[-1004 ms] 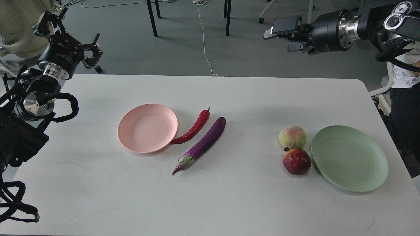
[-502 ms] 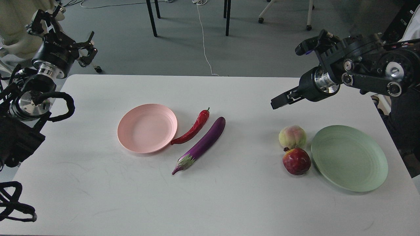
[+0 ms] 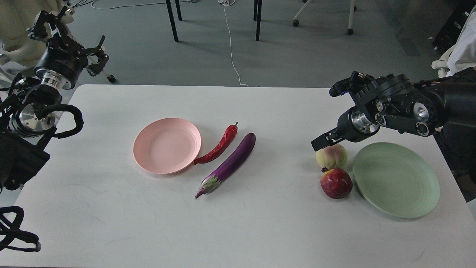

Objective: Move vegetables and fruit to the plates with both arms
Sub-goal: 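Reach the right gripper down and grasp the peach, then carry the peach onto the green plate and release it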

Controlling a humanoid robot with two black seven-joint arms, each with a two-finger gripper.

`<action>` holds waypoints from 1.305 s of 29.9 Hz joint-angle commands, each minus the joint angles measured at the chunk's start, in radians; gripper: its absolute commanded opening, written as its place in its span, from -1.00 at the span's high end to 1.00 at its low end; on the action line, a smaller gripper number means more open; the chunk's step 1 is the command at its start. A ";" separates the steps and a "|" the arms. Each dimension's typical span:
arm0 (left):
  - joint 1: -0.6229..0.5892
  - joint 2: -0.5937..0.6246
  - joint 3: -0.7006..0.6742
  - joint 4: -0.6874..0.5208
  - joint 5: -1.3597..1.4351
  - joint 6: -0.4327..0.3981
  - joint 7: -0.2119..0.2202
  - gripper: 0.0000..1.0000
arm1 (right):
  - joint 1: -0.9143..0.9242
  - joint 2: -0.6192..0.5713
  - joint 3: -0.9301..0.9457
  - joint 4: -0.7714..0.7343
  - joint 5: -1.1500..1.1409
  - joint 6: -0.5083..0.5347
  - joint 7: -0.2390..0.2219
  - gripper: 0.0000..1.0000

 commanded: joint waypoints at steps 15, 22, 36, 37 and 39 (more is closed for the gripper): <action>0.000 0.002 -0.002 0.000 0.000 0.000 0.000 -0.96 | -0.006 -0.024 0.002 0.014 -0.012 -0.011 -0.005 -0.17; -0.002 0.000 -0.004 0.000 0.000 0.000 0.000 -0.96 | 0.135 -0.233 0.005 0.163 -0.019 -0.010 -0.008 -0.18; -0.003 0.000 0.001 -0.034 0.000 0.000 0.002 -0.96 | 0.039 -0.592 0.008 0.286 -0.188 -0.076 -0.012 -0.21; -0.003 0.000 0.001 -0.034 0.000 0.000 0.002 -0.97 | 0.030 -0.592 0.008 0.283 -0.188 -0.085 -0.012 -0.23; -0.003 -0.001 0.001 -0.035 0.000 0.000 0.002 -0.96 | 0.010 -0.592 0.010 0.278 -0.188 -0.091 -0.014 -0.29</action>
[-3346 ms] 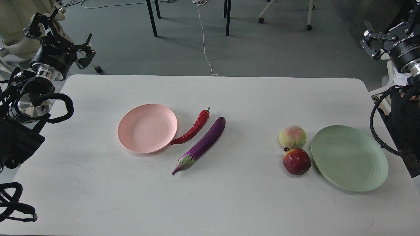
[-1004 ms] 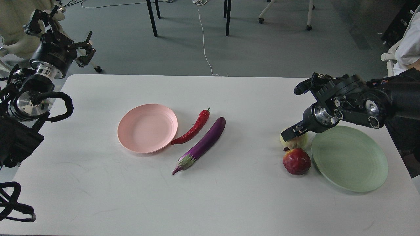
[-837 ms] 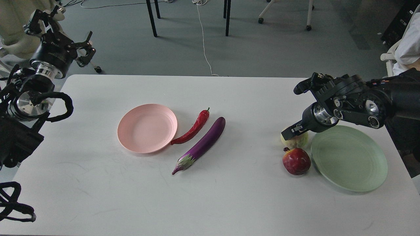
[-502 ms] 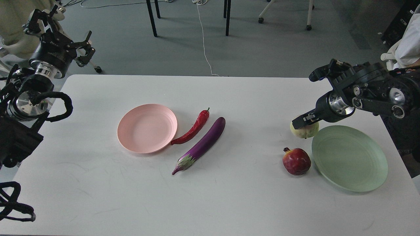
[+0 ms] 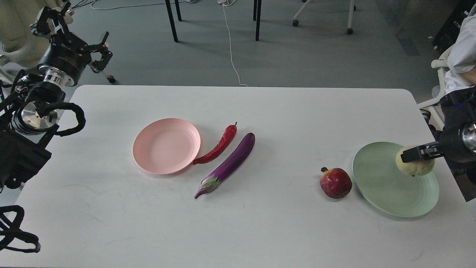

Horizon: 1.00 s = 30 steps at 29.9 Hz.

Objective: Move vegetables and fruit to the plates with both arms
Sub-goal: 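Carry the peach onto the green plate and release it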

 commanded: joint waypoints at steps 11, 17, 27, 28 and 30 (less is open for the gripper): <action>0.000 -0.001 0.003 -0.002 0.000 0.000 0.000 -0.96 | -0.078 0.004 0.018 -0.037 -0.001 -0.040 0.001 -0.75; 0.000 -0.001 0.003 -0.002 0.000 0.000 0.000 -0.96 | -0.075 0.007 0.042 -0.031 0.001 -0.037 0.002 -0.91; 0.000 -0.001 0.005 -0.002 0.000 0.000 0.000 -0.96 | -0.001 0.012 0.141 0.064 0.018 -0.028 0.001 -0.92; 0.000 -0.002 0.005 -0.002 0.000 0.000 0.000 -0.96 | 0.020 0.019 0.142 0.071 0.018 -0.025 0.001 -0.92; 0.000 -0.002 0.005 -0.002 0.000 0.000 0.000 -0.96 | 0.057 0.073 0.141 0.074 0.022 -0.023 0.002 -0.92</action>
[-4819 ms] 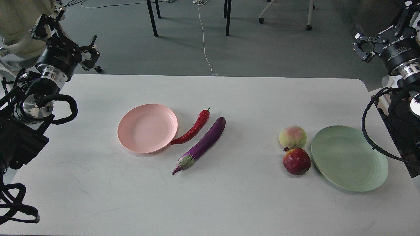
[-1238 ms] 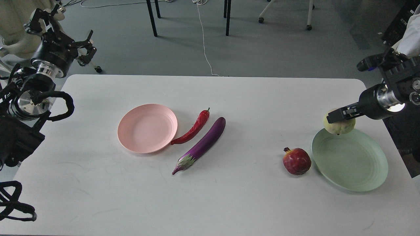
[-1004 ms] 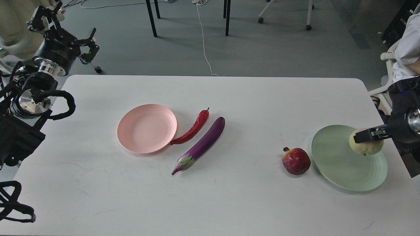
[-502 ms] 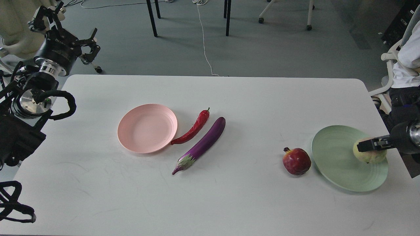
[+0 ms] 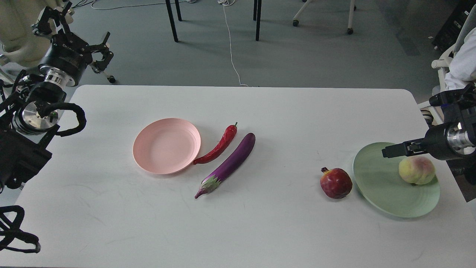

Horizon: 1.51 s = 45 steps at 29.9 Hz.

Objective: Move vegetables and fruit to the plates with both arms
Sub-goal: 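Carry the peach onto the green plate and release it, then reach the right gripper down and grasp the red apple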

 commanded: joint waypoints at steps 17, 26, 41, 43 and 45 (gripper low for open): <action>-0.001 0.021 0.002 0.000 0.000 0.000 0.000 -0.96 | 0.078 0.466 -0.069 0.026 -0.010 0.009 0.024 -0.92; 0.000 0.037 0.003 0.000 0.000 0.000 0.000 -0.96 | 0.078 0.460 -0.184 0.027 -0.108 0.009 0.024 -0.92; 0.000 0.047 0.003 0.000 0.000 0.000 -0.002 -0.96 | 0.006 0.446 -0.181 0.029 -0.091 -0.001 0.028 -0.80; 0.000 0.049 0.003 0.000 0.002 0.000 -0.002 -0.96 | 0.006 0.446 -0.181 0.031 -0.091 -0.001 0.029 -0.60; 0.002 0.049 0.005 0.000 0.002 0.000 -0.002 -0.96 | 0.010 0.446 -0.178 0.038 -0.091 -0.001 0.029 -0.29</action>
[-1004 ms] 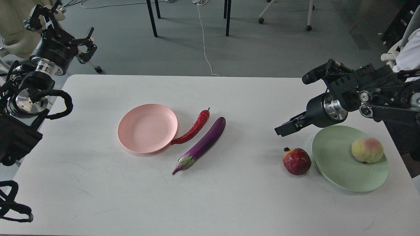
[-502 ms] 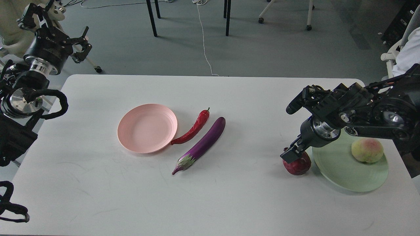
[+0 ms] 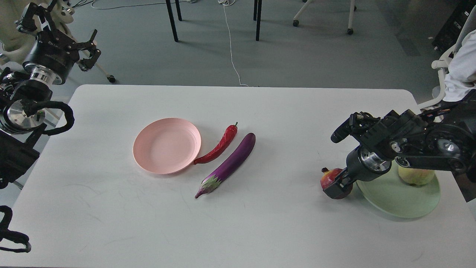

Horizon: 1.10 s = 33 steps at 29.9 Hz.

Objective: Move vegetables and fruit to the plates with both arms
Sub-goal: 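Reach the right gripper down and grasp the red apple, then place the red apple on the green plate and withdraw right gripper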

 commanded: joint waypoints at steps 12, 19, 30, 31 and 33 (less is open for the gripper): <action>0.000 0.003 0.001 0.000 -0.001 0.000 0.000 -0.97 | 0.133 -0.181 -0.004 0.053 -0.020 0.001 -0.007 -0.05; -0.003 0.001 -0.002 0.000 -0.001 0.000 0.001 -0.96 | 0.053 -0.270 -0.009 -0.001 -0.093 0.001 -0.007 -0.11; -0.020 0.013 0.001 0.000 0.002 0.000 0.003 -0.96 | -0.016 -0.316 0.009 -0.010 -0.106 0.000 0.001 -0.90; -0.021 0.013 0.001 0.000 0.002 0.000 0.004 -0.96 | -0.018 -0.324 0.016 -0.007 -0.104 0.000 0.002 -0.91; -0.023 0.013 0.003 -0.001 0.004 0.000 0.009 -0.96 | -0.018 -0.339 0.025 -0.007 -0.103 0.000 0.002 -0.91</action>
